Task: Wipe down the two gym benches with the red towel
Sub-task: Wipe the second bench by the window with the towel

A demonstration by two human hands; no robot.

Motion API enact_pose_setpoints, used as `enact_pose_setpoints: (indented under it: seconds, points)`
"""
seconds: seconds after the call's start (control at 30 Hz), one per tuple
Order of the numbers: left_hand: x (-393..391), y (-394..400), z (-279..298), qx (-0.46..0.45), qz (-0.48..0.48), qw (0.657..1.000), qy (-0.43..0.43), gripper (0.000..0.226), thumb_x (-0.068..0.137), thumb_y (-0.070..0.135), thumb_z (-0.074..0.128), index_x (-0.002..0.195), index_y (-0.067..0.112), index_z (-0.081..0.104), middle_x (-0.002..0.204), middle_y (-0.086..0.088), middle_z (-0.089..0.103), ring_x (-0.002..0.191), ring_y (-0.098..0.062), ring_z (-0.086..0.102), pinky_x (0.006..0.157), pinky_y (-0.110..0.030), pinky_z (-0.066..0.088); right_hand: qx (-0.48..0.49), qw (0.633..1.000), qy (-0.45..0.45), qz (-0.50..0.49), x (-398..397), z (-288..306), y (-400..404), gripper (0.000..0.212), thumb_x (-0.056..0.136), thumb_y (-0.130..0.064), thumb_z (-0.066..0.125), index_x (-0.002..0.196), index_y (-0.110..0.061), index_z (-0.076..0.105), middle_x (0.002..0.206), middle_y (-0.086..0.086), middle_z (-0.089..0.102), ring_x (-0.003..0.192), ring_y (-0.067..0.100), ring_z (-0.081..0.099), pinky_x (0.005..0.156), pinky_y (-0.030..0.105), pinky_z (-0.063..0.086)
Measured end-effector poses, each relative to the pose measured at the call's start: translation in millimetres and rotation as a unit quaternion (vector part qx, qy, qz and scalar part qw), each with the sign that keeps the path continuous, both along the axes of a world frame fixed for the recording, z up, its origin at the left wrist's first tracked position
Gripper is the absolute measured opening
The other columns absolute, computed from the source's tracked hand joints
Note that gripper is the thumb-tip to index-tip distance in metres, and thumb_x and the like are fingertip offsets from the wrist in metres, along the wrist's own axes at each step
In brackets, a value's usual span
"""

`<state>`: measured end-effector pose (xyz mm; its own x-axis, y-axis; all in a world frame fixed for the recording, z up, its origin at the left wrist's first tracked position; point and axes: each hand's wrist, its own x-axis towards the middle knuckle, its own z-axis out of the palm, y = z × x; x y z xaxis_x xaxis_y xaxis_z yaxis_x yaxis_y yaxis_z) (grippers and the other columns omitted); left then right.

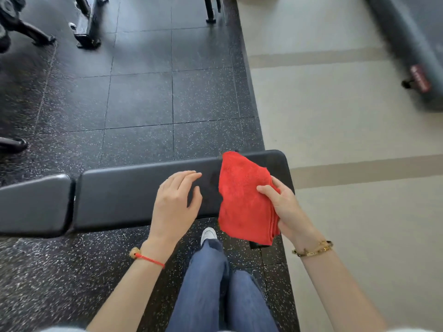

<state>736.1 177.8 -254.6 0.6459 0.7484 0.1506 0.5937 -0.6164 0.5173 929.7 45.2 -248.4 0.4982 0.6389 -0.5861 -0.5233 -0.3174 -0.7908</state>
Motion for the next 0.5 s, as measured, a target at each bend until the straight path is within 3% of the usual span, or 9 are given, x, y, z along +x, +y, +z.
enact_pose_setpoints:
  seconds: [0.23, 0.5]
  points:
    - [6, -13, 124, -0.029, -0.035, 0.999, -0.015, 0.031, 0.091, 0.007, 0.059, 0.12, 0.018, 0.065, 0.116, 0.005, 0.067, 0.111, -0.017, 0.059, 0.101, -0.038, 0.046, 0.011, 0.996, -0.003, -0.091, 3, 127, -33, 0.022, 0.092, -0.001, 0.055, 0.105, -0.015, 0.066, 0.099, 0.008, 0.071, 0.088, 0.021, 0.065, 0.083, 0.033, 0.054]
    - [66, -53, 179, -0.032, -0.1, 0.994, -0.036, 0.029, 0.092, 0.005, 0.058, 0.118, 0.017, 0.065, 0.115, 0.004, 0.066, 0.11, -0.016, 0.058, 0.1, -0.035, 0.046, 0.031, 0.985, -0.017, -0.17, 54, 177, -93, 0.022, 0.091, -0.005, 0.057, 0.109, -0.014, 0.066, 0.097, 0.006, 0.073, 0.08, 0.015, 0.07, 0.069, 0.025, 0.057]
